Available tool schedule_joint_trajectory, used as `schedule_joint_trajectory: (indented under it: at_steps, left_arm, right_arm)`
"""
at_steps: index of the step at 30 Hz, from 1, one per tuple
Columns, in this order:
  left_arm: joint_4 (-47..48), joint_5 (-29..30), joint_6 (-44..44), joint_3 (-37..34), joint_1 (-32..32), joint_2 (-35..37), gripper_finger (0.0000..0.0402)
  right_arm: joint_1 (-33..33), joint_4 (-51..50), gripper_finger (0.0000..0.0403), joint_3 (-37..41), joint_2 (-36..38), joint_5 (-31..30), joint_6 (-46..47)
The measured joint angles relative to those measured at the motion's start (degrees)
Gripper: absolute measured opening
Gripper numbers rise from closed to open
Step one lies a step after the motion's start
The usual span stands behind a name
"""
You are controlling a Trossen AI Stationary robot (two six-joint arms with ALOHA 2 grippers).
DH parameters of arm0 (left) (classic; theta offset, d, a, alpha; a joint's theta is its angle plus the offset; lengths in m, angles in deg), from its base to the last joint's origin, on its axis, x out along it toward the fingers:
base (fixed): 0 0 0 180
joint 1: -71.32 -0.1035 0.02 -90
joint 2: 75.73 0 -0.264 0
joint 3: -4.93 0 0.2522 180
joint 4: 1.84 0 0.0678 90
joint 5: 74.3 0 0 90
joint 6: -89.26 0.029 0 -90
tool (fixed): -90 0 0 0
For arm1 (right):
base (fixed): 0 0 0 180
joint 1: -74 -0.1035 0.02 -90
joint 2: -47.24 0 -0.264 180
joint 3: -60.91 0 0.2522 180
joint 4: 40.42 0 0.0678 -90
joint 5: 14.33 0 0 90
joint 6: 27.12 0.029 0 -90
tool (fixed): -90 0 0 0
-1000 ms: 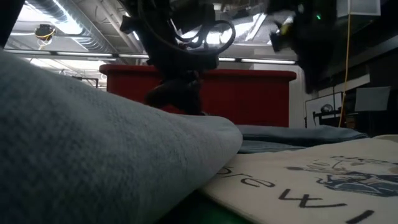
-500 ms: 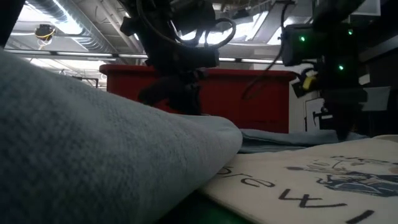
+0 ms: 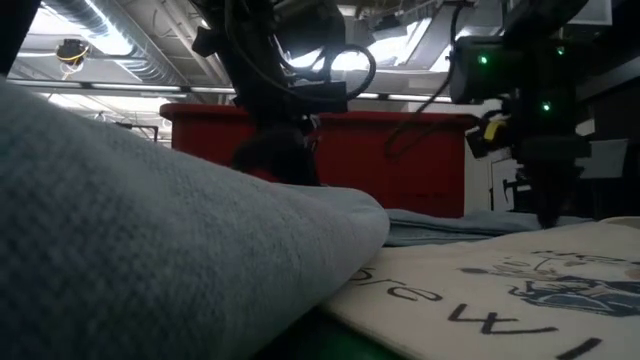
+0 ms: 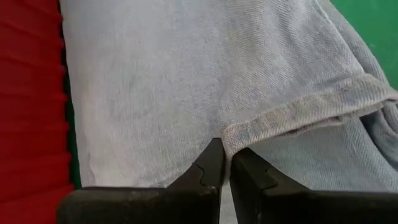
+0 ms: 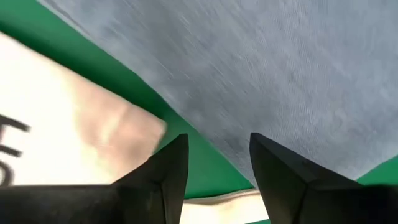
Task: Fold Laundry from Bin
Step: Fold the blue jeans
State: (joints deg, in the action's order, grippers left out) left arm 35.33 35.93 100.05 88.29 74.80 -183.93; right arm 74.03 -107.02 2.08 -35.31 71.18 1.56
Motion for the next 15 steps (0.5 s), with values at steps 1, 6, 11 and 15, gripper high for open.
schedule_joint_trajectory:
  at_steps: [1, 6, 11, 15]
  left_arm:
    - [-0.02, -0.01, 0.00, 0.00, 0.00, 0.00, 0.0014]
    - [-0.03, -2.32, -0.09, 0.00, 0.00, -0.03, 0.0014]
    - [-0.02, -2.40, 1.31, 0.00, 0.00, -0.04, 0.0022]
    - [0.00, -2.46, 1.28, 0.00, 0.00, -0.04, 0.0064]
  right_arm:
    - [0.00, 0.02, 0.0170, -0.54, 0.00, 0.00, -0.63]
    - [0.00, 0.04, 0.0170, -2.15, 0.00, -0.02, -1.98]
    - [0.00, 0.00, 0.0170, -2.40, 0.00, 0.11, -1.98]
    - [0.00, -0.02, 0.0170, -2.40, 0.00, 0.19, -1.98]
